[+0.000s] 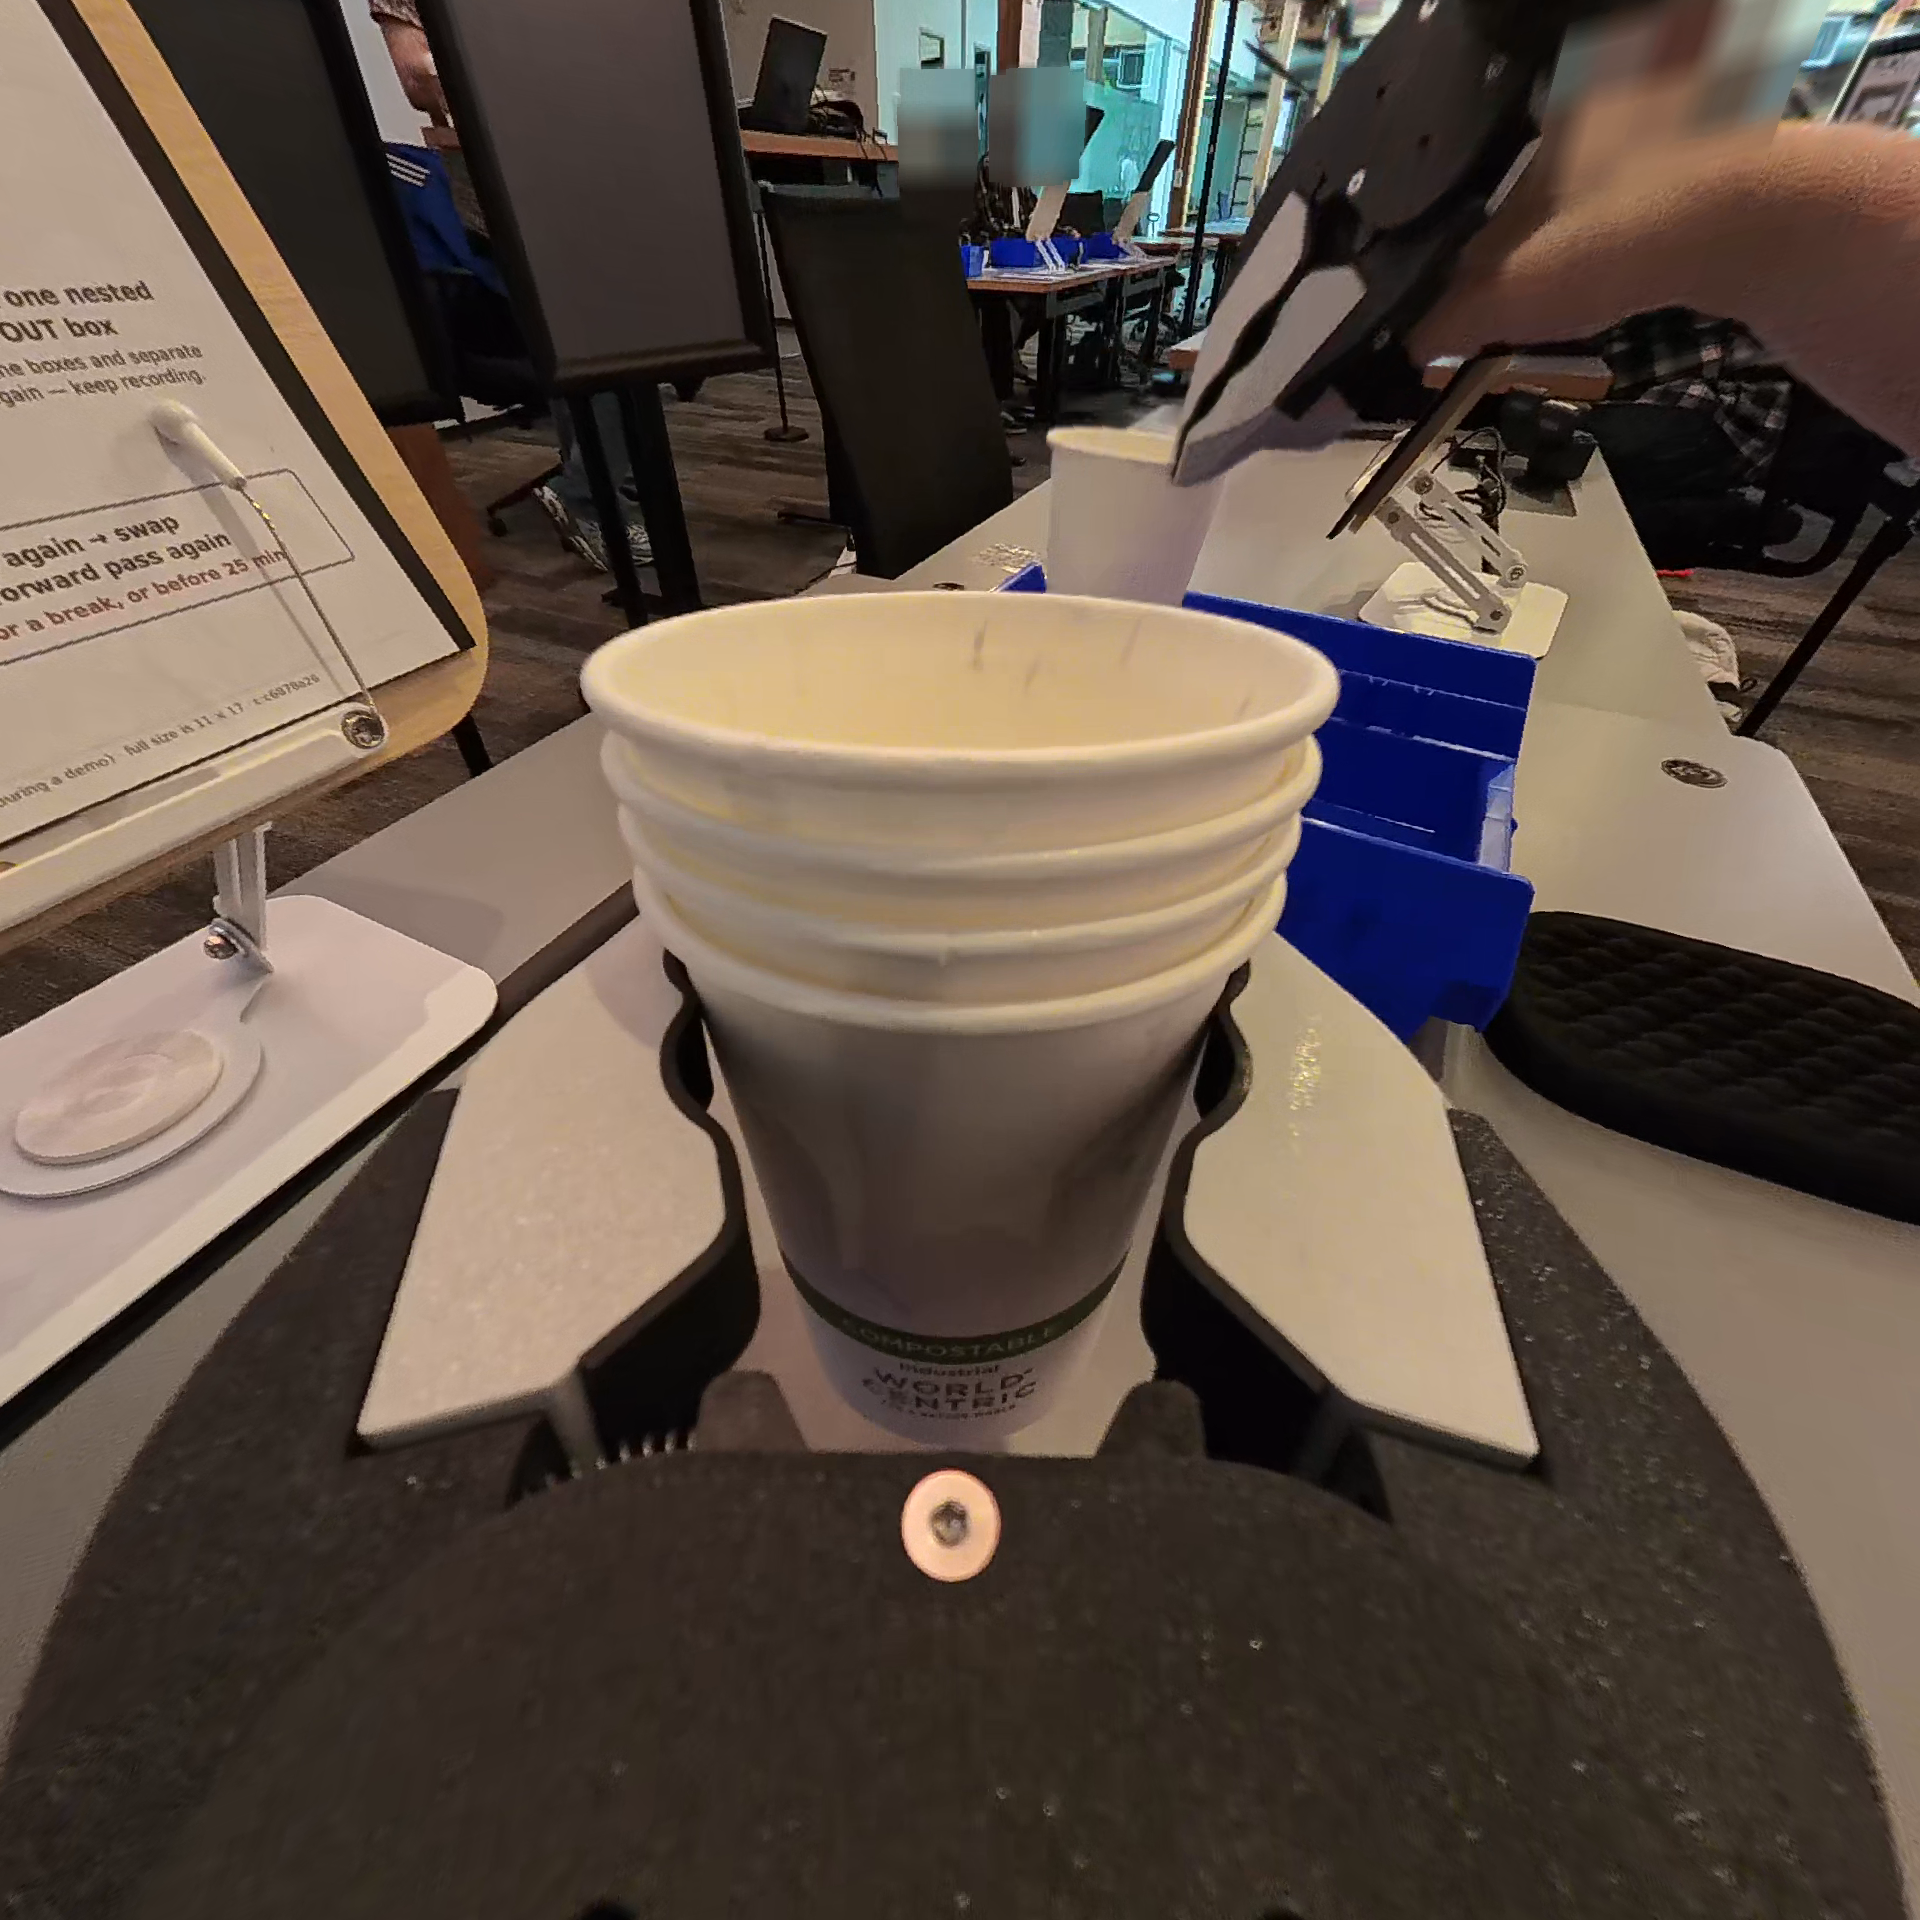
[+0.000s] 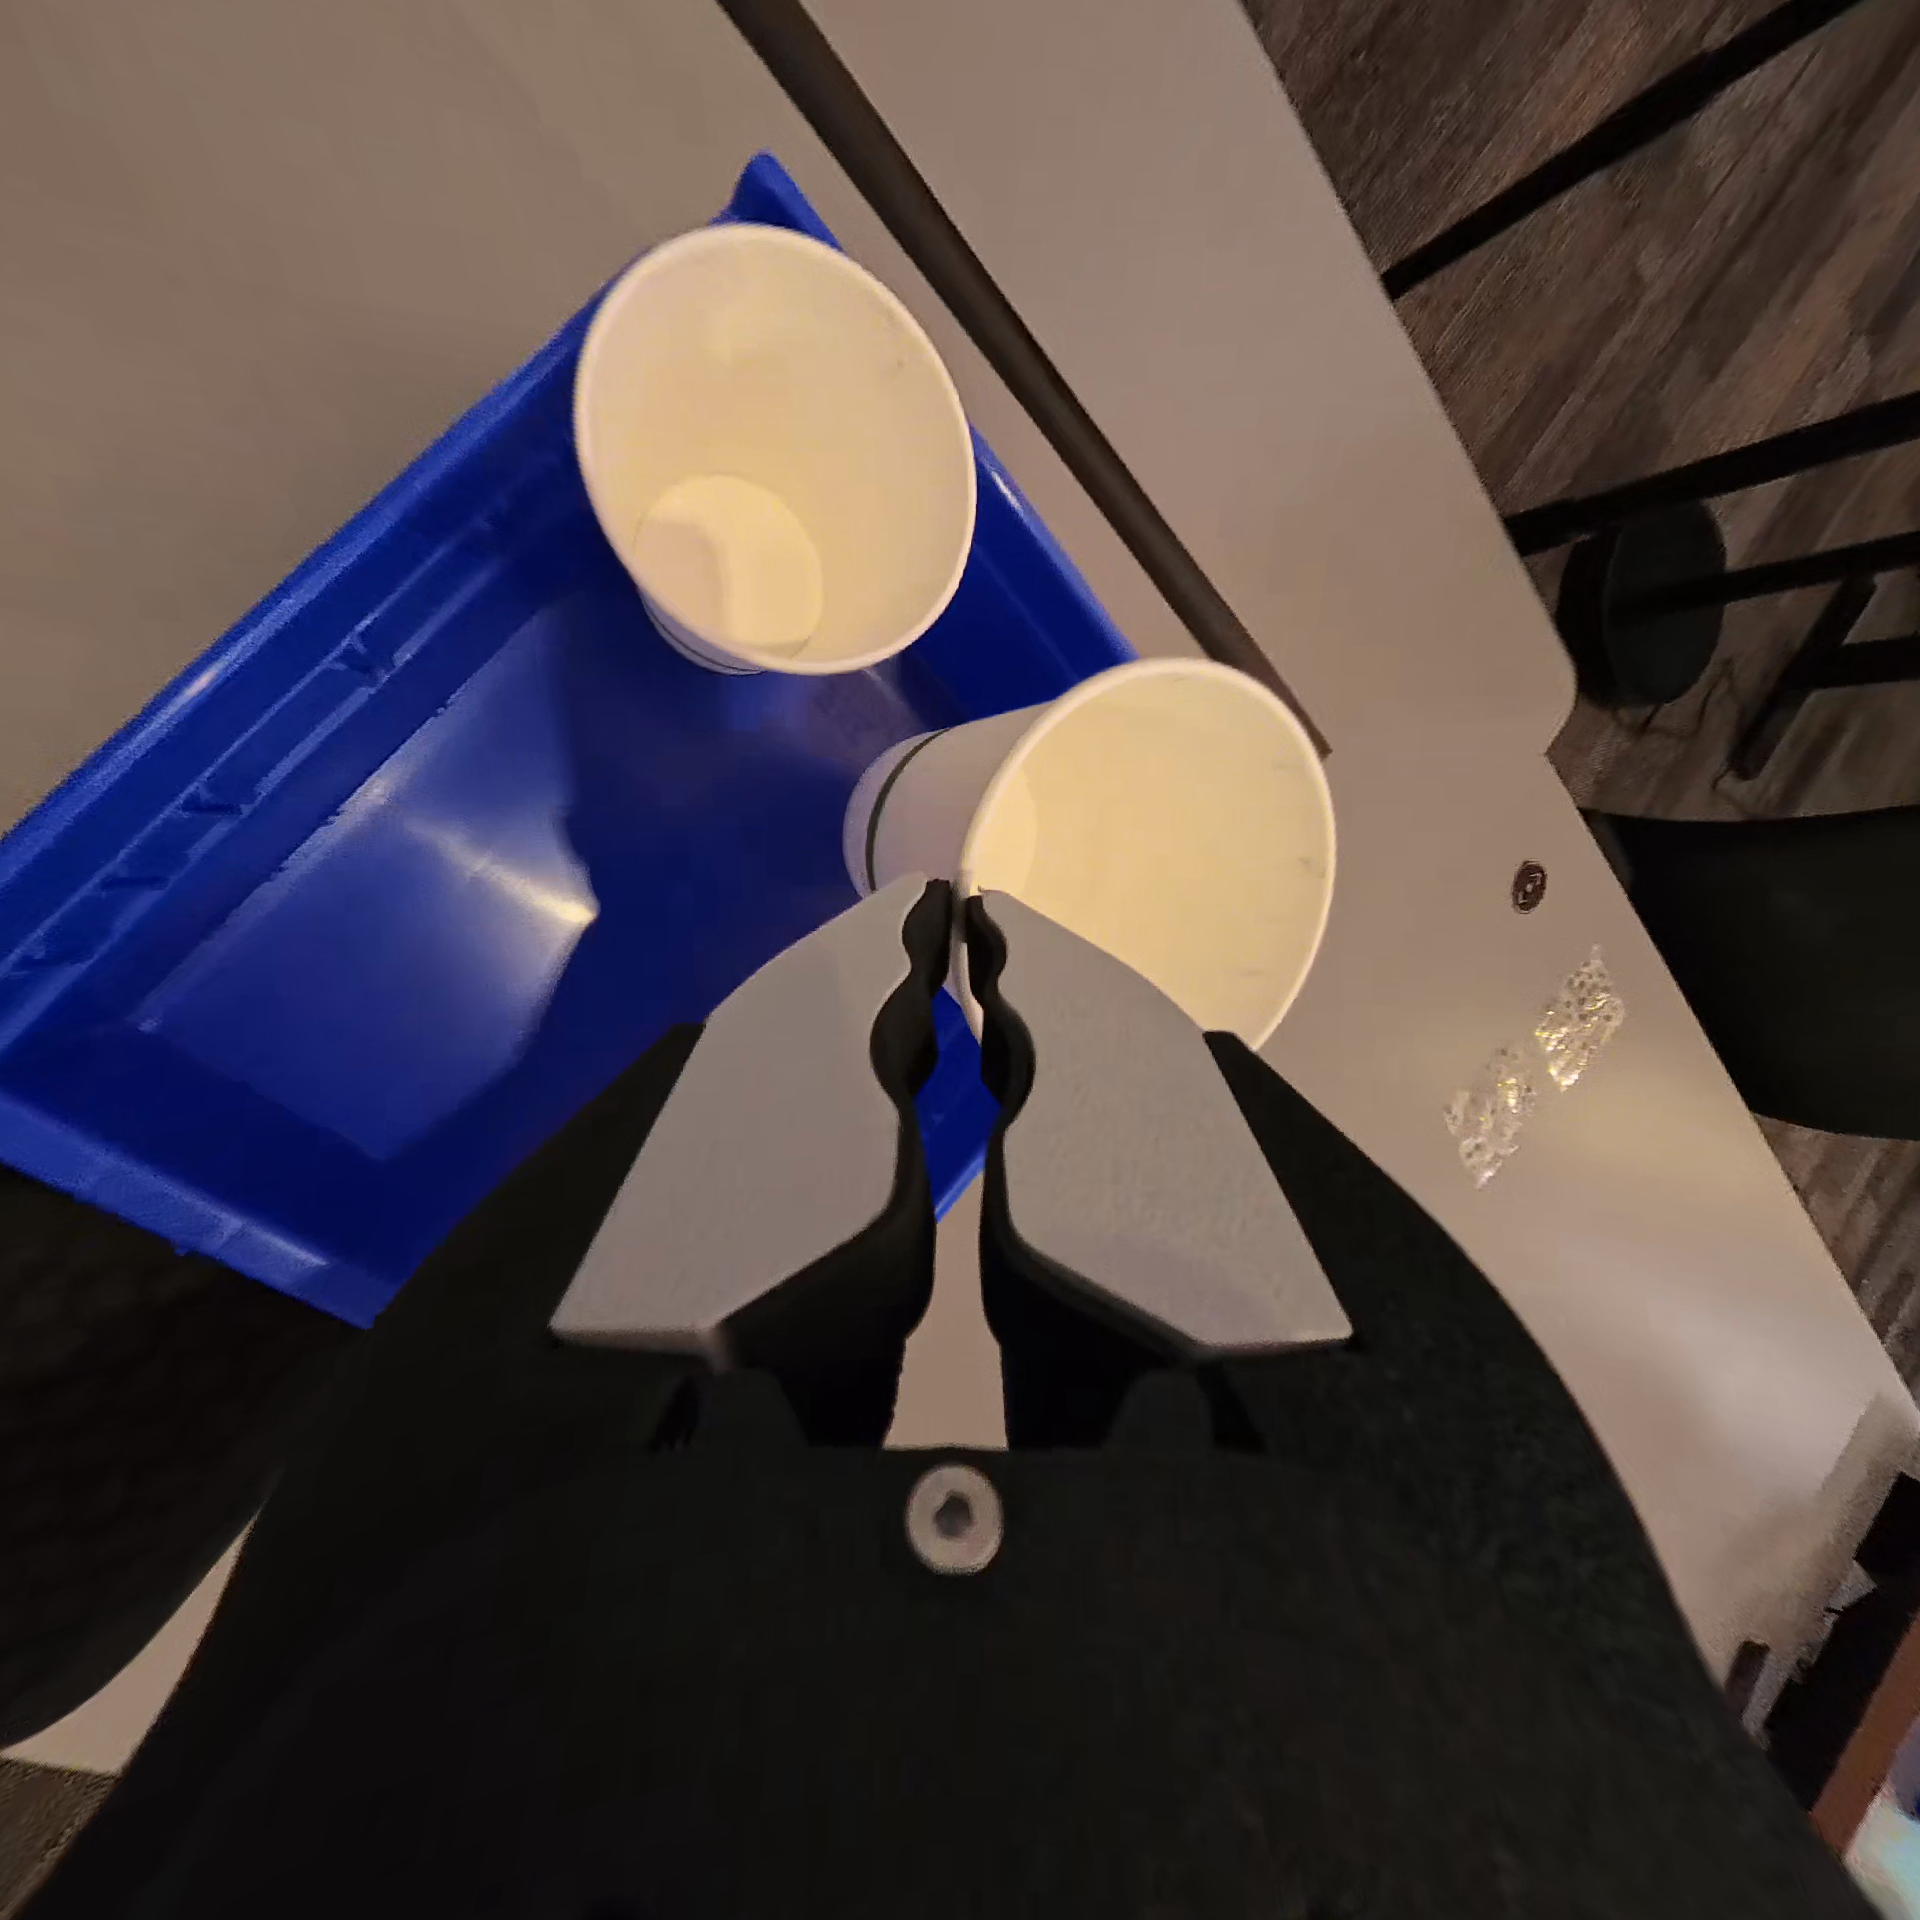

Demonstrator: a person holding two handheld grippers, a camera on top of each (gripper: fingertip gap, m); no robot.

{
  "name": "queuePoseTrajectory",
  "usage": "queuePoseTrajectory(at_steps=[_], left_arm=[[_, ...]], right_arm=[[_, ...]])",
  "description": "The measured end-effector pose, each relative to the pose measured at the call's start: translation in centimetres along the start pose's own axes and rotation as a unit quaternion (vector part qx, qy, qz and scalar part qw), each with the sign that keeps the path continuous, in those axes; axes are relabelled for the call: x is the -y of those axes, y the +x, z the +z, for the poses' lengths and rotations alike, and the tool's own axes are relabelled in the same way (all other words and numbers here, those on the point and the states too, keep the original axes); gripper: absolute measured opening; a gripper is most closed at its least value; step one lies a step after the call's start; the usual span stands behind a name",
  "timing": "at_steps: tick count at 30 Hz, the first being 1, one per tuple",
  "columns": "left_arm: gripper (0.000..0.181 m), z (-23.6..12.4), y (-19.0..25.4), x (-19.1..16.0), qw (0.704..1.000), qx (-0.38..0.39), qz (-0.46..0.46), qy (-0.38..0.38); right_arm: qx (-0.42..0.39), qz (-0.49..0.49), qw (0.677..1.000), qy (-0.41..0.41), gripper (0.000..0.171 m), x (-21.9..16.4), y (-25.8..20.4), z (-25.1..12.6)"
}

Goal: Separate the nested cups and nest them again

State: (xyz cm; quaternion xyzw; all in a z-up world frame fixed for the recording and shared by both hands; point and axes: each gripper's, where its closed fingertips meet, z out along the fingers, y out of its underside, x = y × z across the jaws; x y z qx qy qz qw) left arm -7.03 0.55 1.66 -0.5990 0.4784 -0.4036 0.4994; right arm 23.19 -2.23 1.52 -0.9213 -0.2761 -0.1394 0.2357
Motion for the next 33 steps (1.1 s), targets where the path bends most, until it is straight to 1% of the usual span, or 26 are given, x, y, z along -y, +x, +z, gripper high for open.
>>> queuePoseTrajectory(at_steps=[6, 11, 18, 32, 33], left_arm=[[0.093, 0.0, -0.2, -0.1, 1.0, 0.0, -0.004, -0.001], [0.093, 0.2, 0.0, -0.2, 1.0, -0.003, -0.003, -0.003], [0.093, 0.2, 0.2, -0.1, 1.0, -0.005, 0.0, -0.003], [0.093, 0.5, 0.6, -0.4, 1.0, -0.01, 0.003, -0.009], [0.093, 0.5, 0.6, -0.4, 1.0, -0.01, 0.002, -0.009]], right_arm=[[0.017, 0.008, 0.999, -0.03, 0.003, -1.5, -0.4, 4.1], [0.019, -0.001, 0.999, -0.037, 0.003, -1.8, -0.6, 6.0], [0.005, -0.029, 0.999, -0.044, 0.003, -1.9, -0.4, 7.0], [-0.008, -0.034, 0.998, -0.046, 0.004, -2.1, -0.1, 7.4], [-0.012, -0.035, 0.998, -0.048, 0.009, -2.1, 0.0, 7.3]])
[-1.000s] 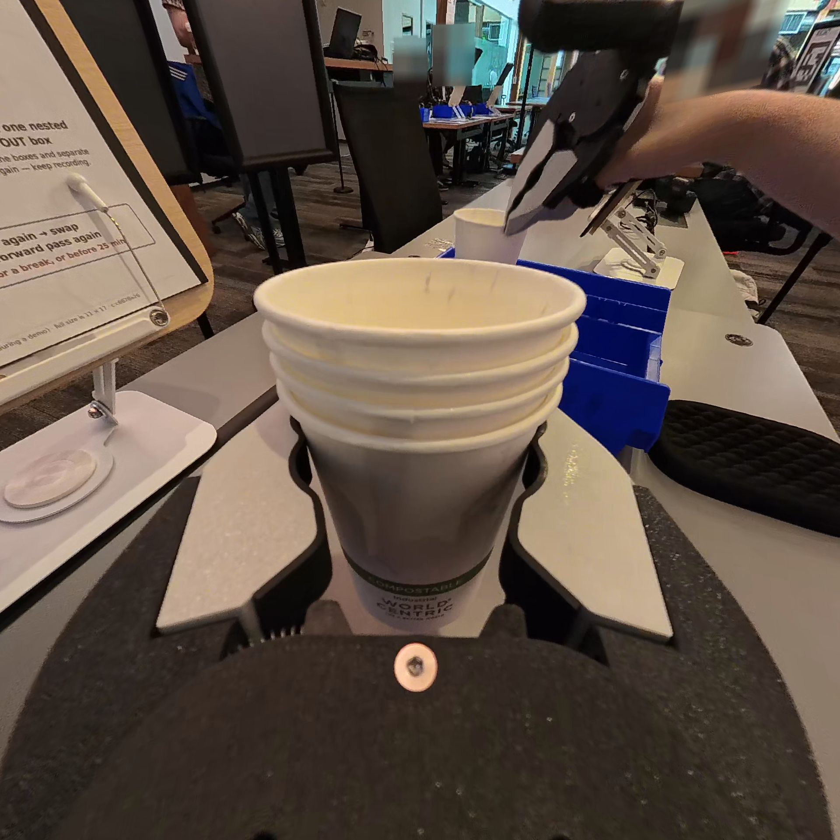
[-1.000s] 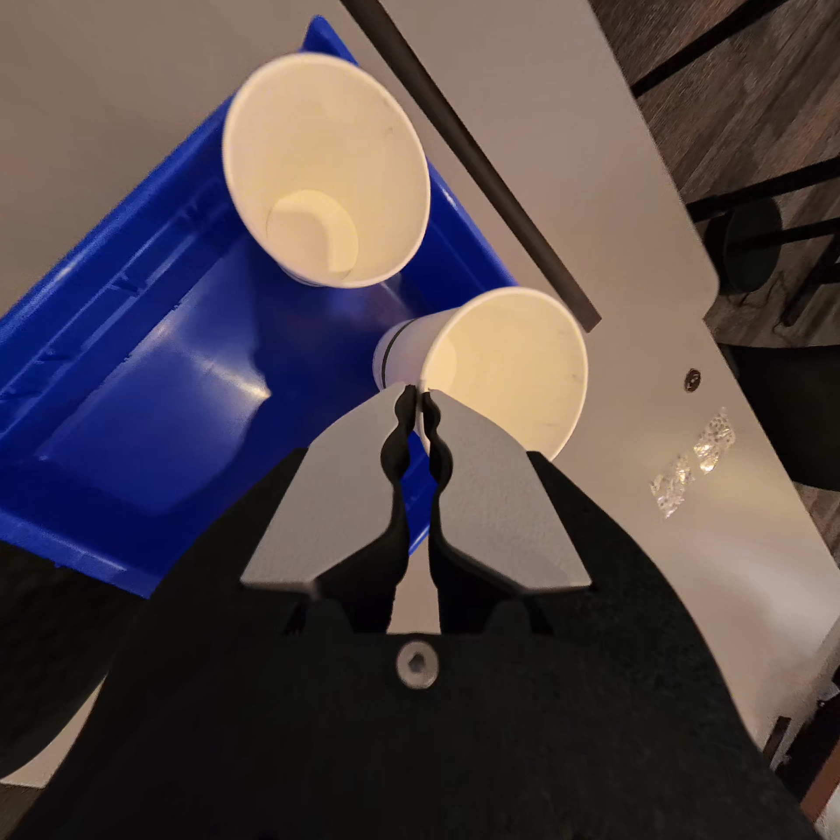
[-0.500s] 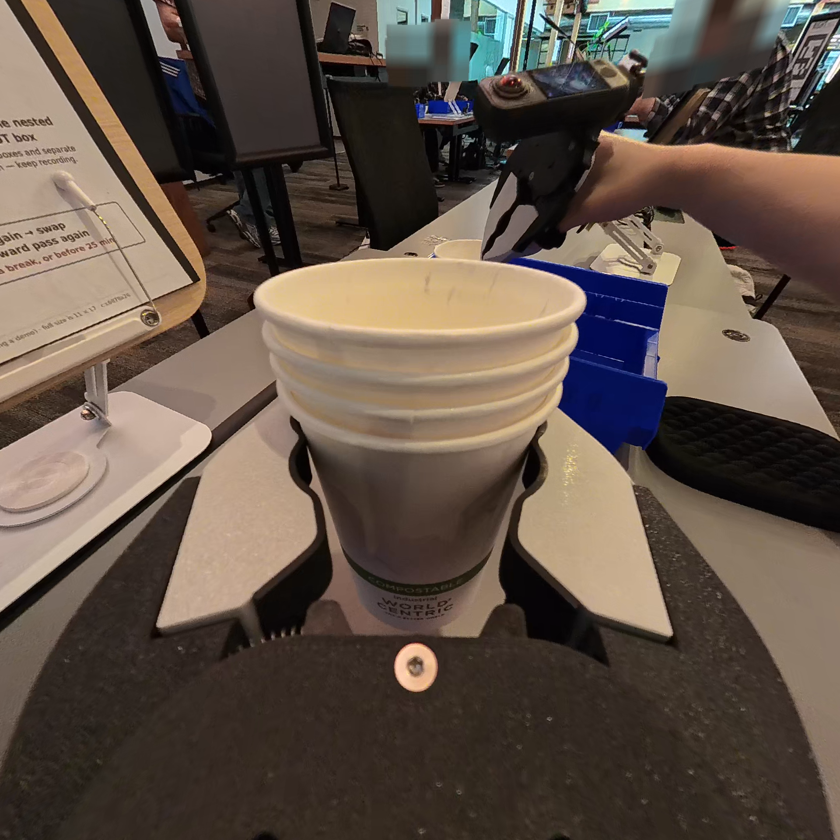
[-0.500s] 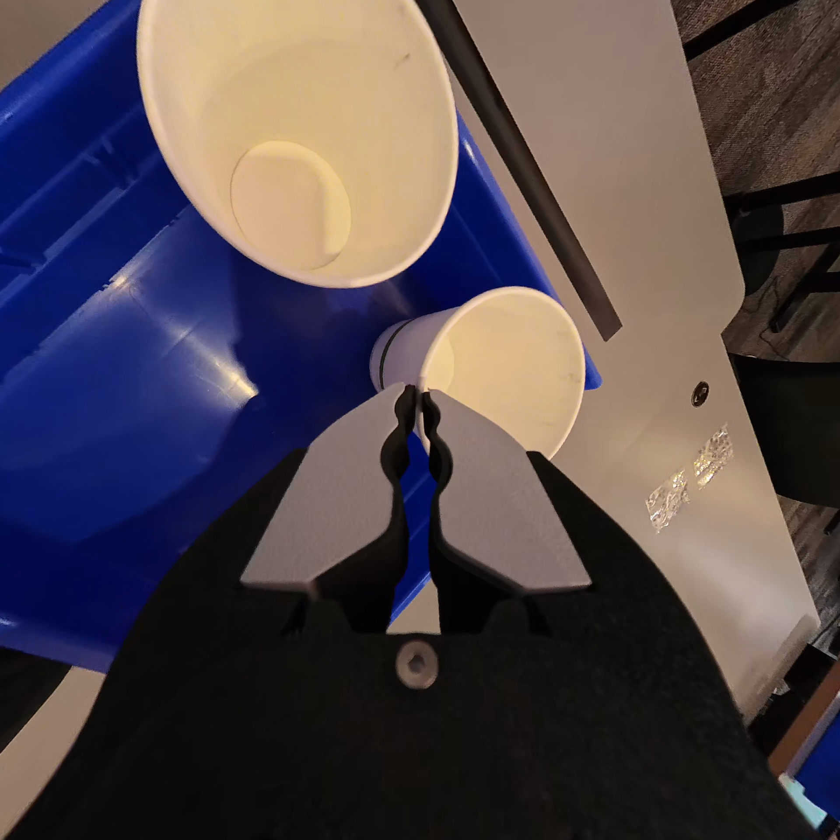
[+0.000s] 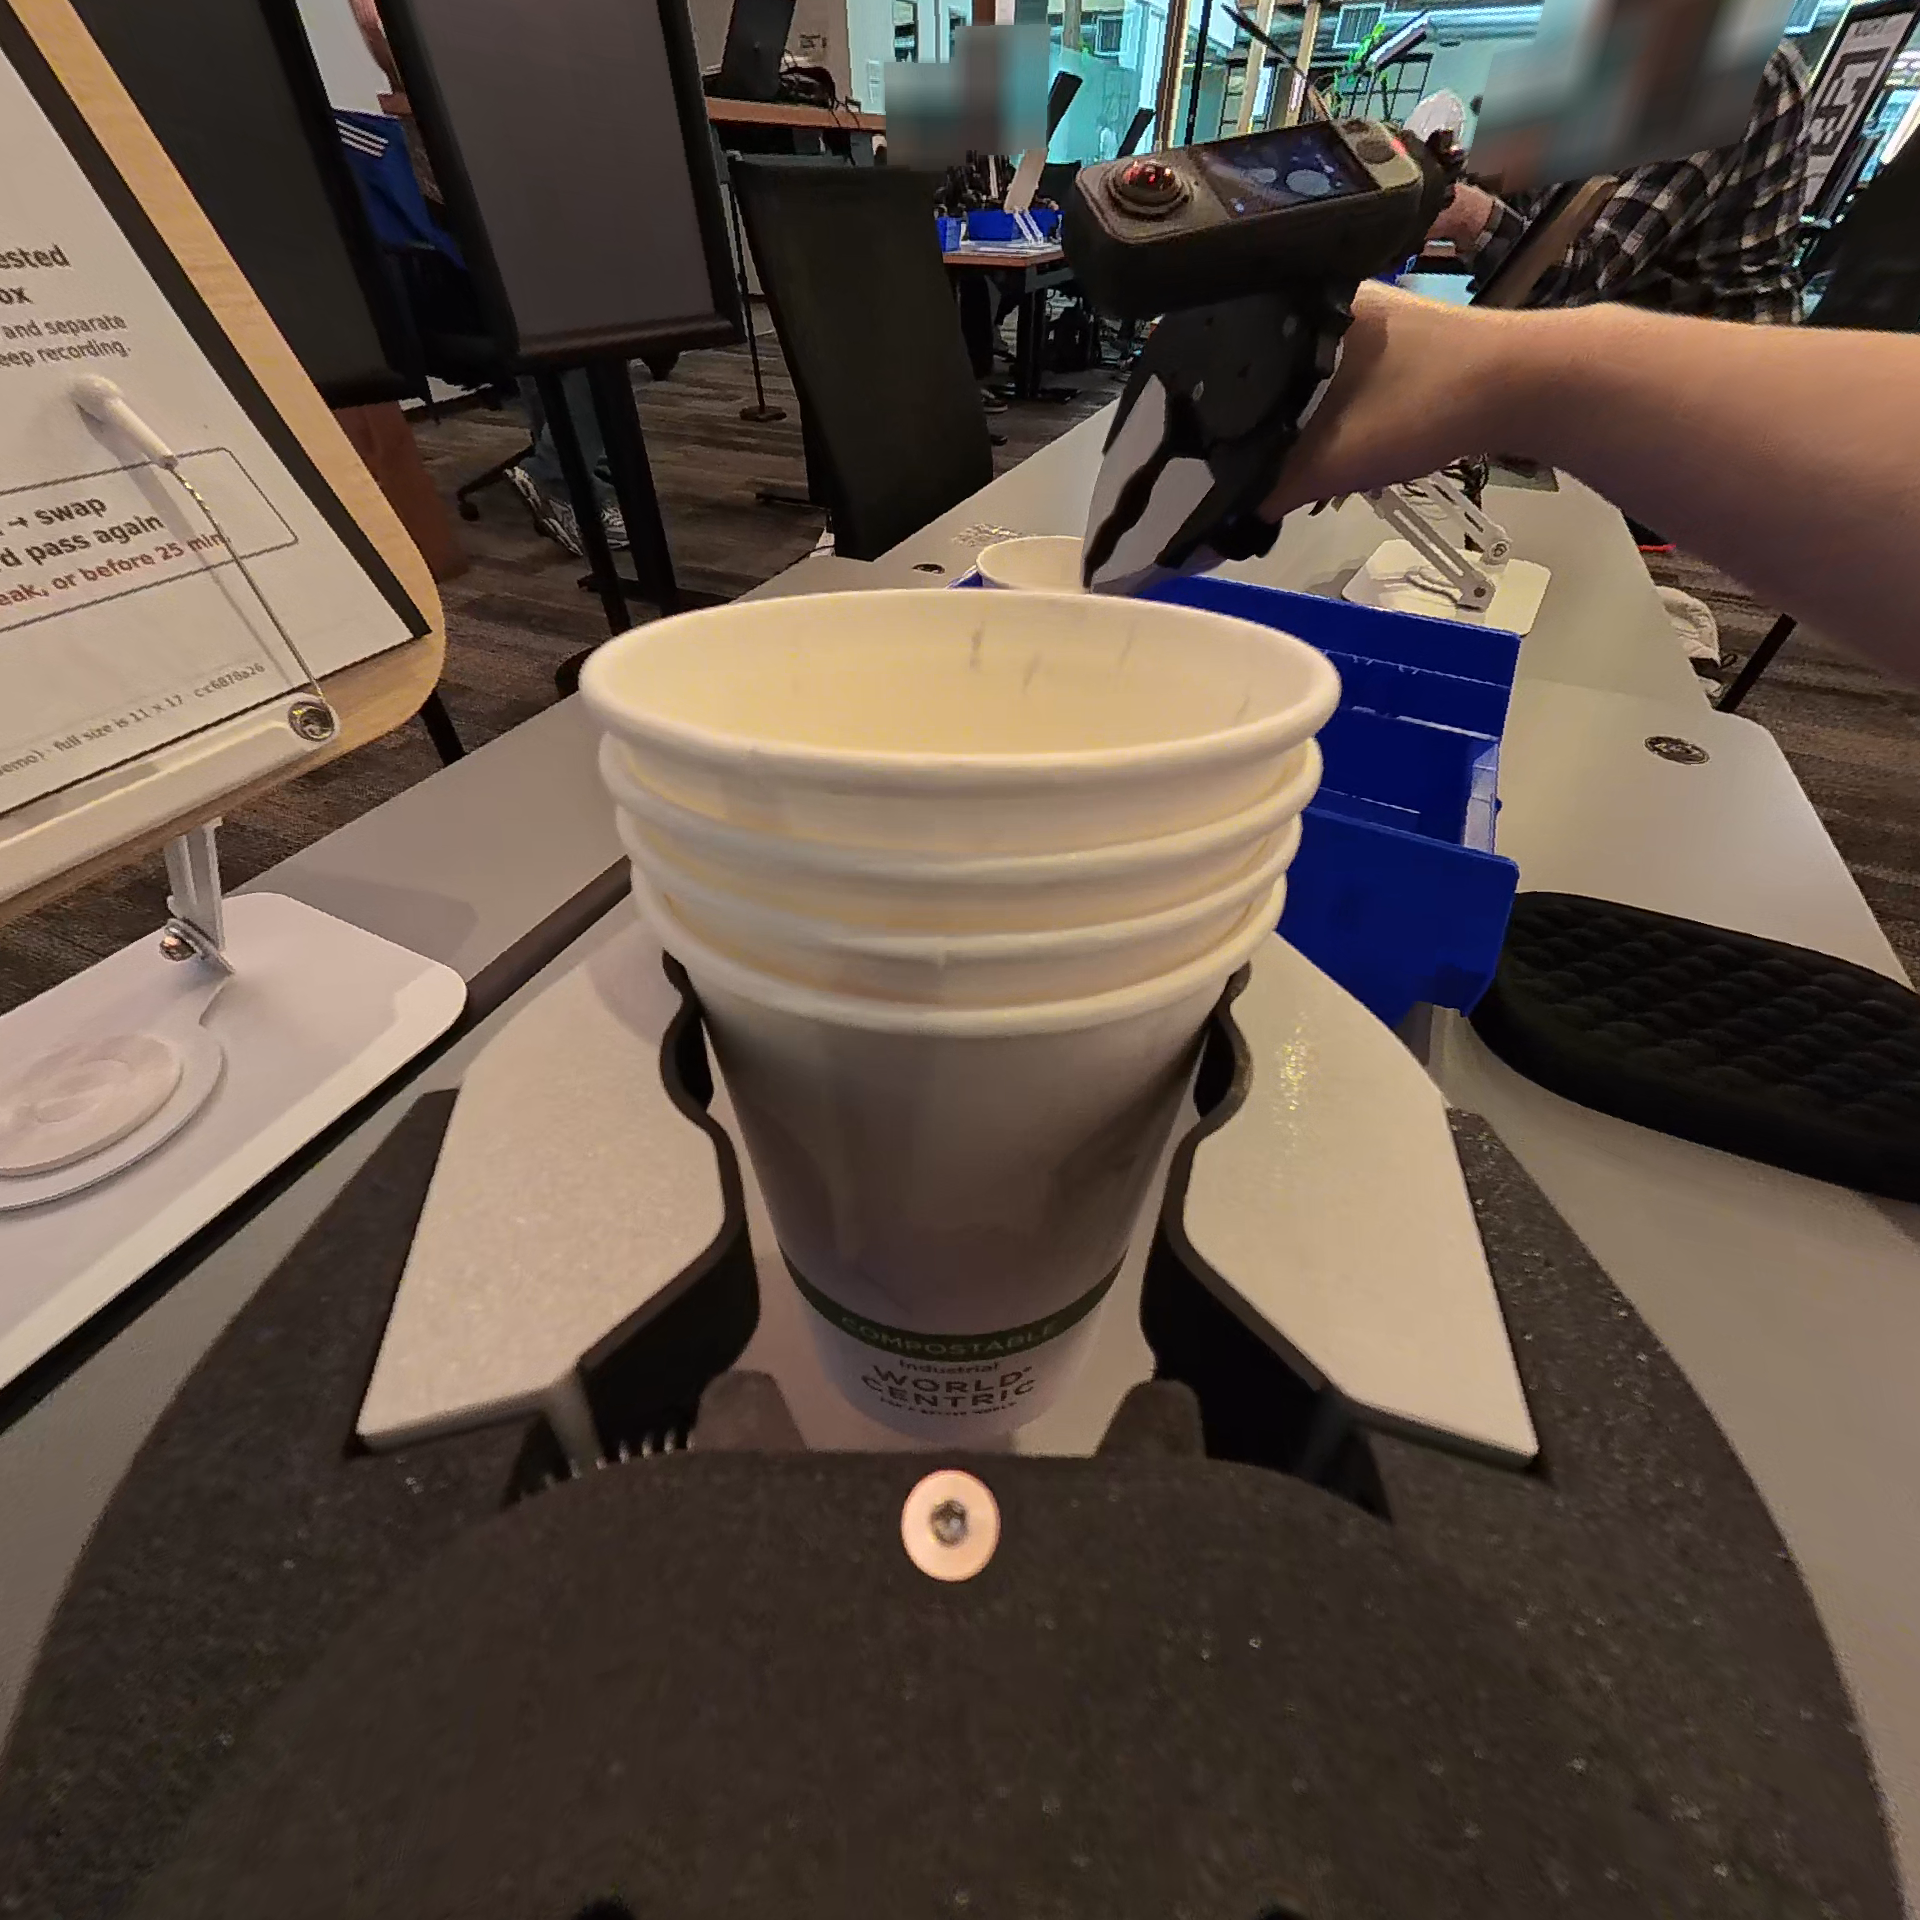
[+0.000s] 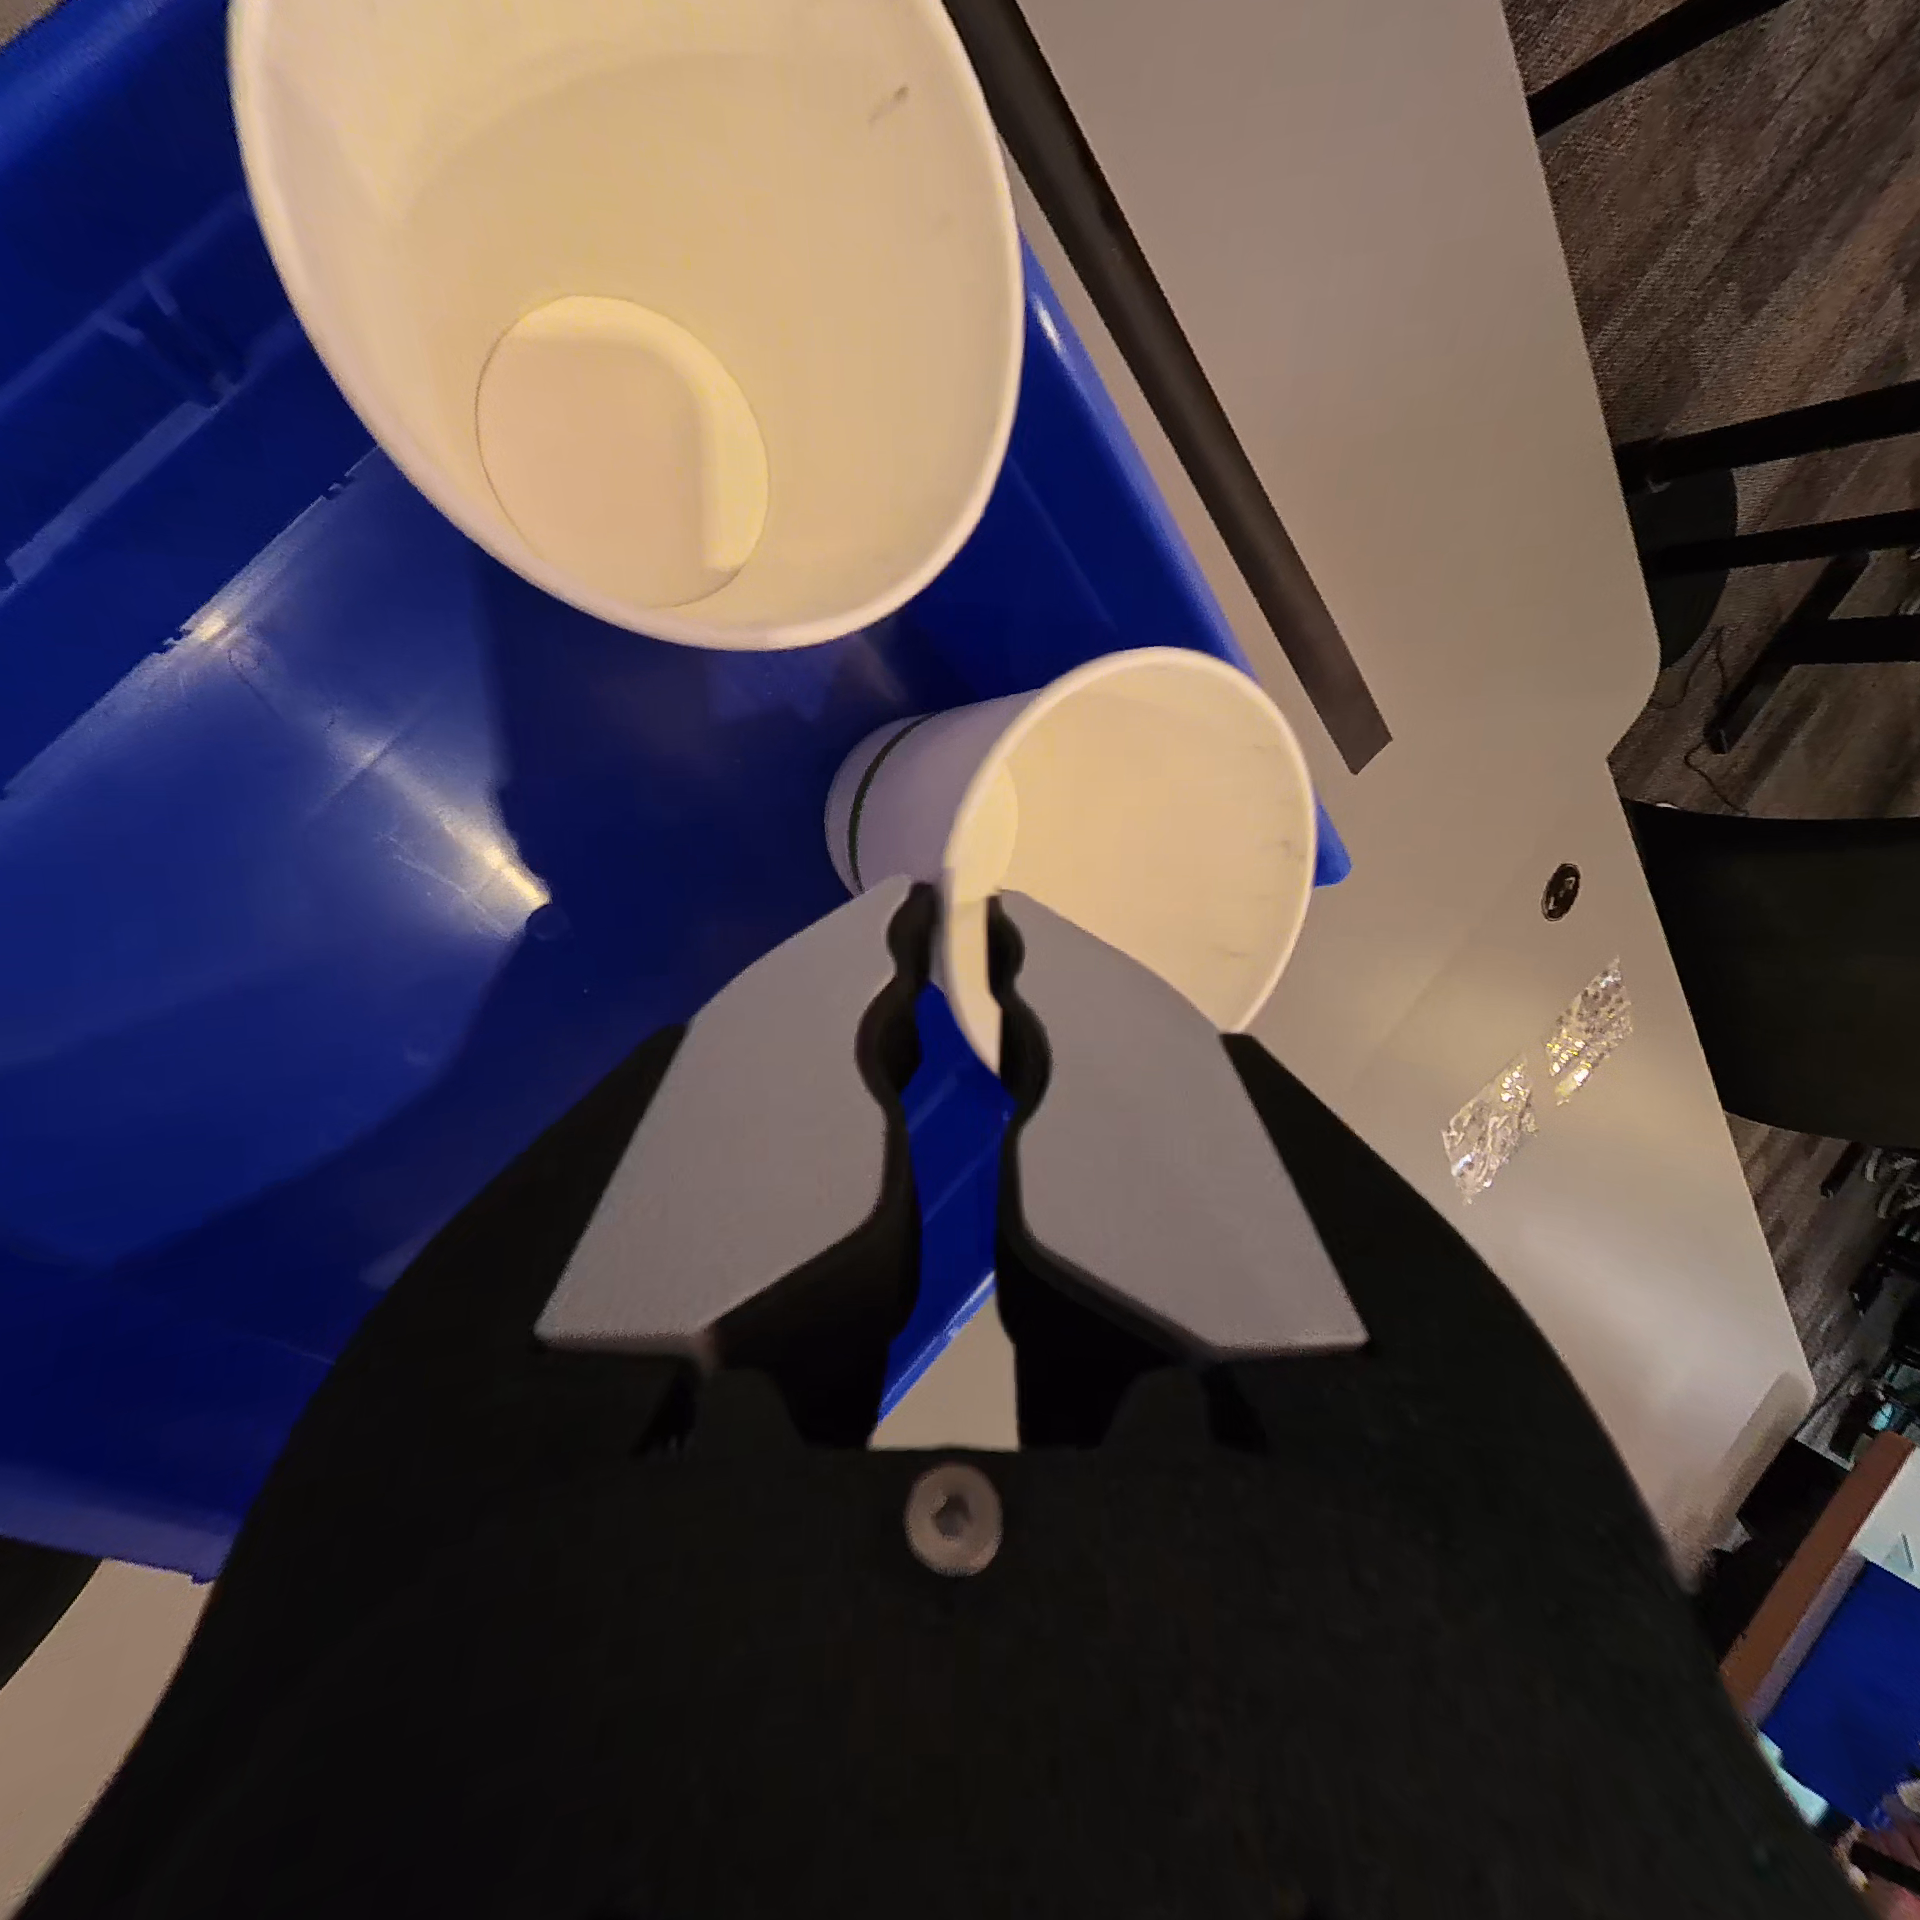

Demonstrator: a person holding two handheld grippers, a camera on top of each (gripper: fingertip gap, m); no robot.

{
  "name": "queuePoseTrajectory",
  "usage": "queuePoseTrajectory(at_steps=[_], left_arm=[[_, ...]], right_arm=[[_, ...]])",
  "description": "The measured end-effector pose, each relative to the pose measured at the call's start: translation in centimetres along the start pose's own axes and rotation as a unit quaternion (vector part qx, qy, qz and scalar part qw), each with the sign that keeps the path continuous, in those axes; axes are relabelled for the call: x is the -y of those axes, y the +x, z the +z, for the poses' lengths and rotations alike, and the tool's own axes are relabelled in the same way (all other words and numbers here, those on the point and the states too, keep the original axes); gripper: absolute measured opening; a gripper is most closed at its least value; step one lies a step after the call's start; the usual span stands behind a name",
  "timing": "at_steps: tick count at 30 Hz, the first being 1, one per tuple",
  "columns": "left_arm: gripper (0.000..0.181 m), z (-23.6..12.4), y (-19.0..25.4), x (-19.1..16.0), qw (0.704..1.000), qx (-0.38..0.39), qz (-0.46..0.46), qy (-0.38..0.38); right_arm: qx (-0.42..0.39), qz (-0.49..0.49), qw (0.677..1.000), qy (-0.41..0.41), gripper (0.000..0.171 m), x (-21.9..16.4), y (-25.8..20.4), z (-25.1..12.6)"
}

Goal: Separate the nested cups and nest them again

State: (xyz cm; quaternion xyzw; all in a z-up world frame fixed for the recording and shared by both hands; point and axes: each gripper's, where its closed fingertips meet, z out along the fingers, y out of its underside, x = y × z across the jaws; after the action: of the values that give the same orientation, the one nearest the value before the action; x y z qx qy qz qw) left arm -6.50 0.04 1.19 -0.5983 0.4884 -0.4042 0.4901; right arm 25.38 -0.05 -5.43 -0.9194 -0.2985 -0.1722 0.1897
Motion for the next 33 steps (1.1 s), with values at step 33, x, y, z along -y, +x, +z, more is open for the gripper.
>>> queuePoseTrajectory(at_steps=[33], left_arm=[[0.093, -0.3, 1.1, 1.1, 1.0, -0.016, 0.003, 0.013]], right_arm=[[0.169, -0.331, 0.902, 0.219, 0.011, 19.7, -22.9, -19.8]])
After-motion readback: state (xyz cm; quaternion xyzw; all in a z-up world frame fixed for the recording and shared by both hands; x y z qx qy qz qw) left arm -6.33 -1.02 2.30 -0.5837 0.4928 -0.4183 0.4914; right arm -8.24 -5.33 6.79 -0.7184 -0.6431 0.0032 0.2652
